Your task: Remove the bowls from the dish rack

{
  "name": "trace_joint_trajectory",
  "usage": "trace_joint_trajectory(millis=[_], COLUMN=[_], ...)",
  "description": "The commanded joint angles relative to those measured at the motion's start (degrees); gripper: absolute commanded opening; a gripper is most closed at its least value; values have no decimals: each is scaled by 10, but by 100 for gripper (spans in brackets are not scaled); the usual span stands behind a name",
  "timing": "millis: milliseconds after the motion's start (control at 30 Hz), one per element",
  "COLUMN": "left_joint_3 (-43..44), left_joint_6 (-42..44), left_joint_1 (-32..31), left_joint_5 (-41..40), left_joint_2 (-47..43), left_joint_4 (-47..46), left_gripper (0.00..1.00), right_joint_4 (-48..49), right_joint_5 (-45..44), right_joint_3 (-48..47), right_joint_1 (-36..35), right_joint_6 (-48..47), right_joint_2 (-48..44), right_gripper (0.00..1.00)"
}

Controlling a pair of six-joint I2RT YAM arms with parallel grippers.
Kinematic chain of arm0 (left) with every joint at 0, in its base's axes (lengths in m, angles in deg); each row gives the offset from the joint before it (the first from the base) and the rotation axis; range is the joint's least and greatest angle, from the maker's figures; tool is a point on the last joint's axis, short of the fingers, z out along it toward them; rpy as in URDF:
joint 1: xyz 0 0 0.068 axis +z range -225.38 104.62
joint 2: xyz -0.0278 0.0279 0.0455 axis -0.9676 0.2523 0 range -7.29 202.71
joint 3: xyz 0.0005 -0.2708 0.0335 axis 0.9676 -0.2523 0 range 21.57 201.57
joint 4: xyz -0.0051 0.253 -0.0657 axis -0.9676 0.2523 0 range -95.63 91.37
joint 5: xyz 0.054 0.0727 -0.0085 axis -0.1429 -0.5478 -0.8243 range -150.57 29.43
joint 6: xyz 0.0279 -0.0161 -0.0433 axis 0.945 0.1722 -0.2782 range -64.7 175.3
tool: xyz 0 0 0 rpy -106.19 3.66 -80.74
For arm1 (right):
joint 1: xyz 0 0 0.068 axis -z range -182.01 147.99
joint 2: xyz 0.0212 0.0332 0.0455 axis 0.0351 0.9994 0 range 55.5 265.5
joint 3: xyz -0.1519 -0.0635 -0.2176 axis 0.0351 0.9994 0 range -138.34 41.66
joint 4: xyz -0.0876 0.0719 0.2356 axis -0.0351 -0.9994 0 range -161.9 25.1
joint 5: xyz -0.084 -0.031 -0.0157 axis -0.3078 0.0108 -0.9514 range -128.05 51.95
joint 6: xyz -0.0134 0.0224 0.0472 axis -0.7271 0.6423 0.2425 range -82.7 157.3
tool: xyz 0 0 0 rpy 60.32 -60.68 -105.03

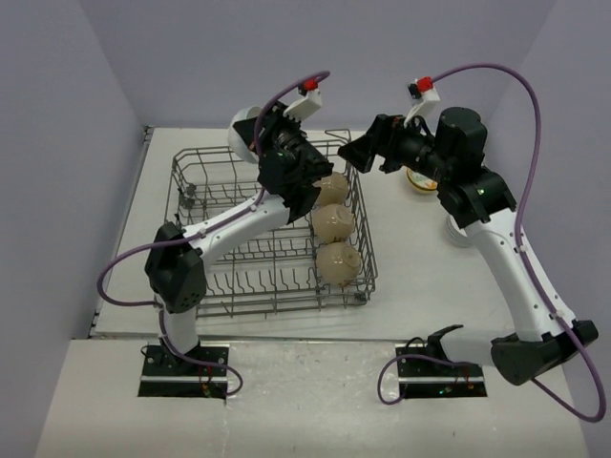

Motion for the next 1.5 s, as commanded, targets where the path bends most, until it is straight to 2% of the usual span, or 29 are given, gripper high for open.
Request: trace_joint_trajectory(millis=[0, 200, 300, 367, 433, 467, 500, 533, 567, 833, 1233, 1267, 1333, 1400, 1467], left_joint_3=[48, 7, -17, -16, 2, -1, -11, -11, -9, 7, 19, 20, 21, 20, 18], left_joint_6=[85, 99, 50, -134, -273, -246, -153, -116, -94, -88, -93, -93, -93, -95, -97], left_joint_1=[-20, -54, -84, -97, -123, -132, -152, -161, -167, -187, -214, -216, -216, -217, -217], left_joint_5=[-91, -91, -91, -91, -91, -91, -91, -92, -92, -92, -92, -92, -92, -91, -91], left_joint_2=[-18, -84, -161, -215, -229, -228, -223, -216, -204, -174, -157, -156, -154, -154, -155], left_joint_4=[-230, -175, -99, 133, 274, 231, 170, 70, 49, 40, 37, 36, 35, 35, 35], left_gripper=[0, 0, 0, 0, 0, 0, 0, 0, 0, 0, 0, 0, 0, 0, 0], right_joint_4=[17, 44, 49, 80, 89, 90, 90, 92, 95, 126, 86, 88, 81, 78, 82], right_joint_5=[57, 32, 38, 91, 106, 96, 84, 73, 68, 32, -14, -13, -11, -18, -16], right_joint_3=[-10, 15, 11, 11, 0, -12, -18, -23, -31, -4, -93, -96, -105, -113, -106], right_joint_1=[1, 1, 0, -3, -27, -40, -50, -69, -76, -104, -130, -130, -137, -144, -152], right_joint_6=[23, 34, 35, 59, 66, 64, 62, 60, 60, 59, 35, 35, 31, 28, 26], right_joint_2=[24, 11, 5, 9, 19, 25, 36, 42, 48, 14, 102, 111, 122, 131, 134], right_gripper=[92, 92, 91, 87, 86, 87, 86, 87, 87, 86, 81, 79, 68, 65, 56])
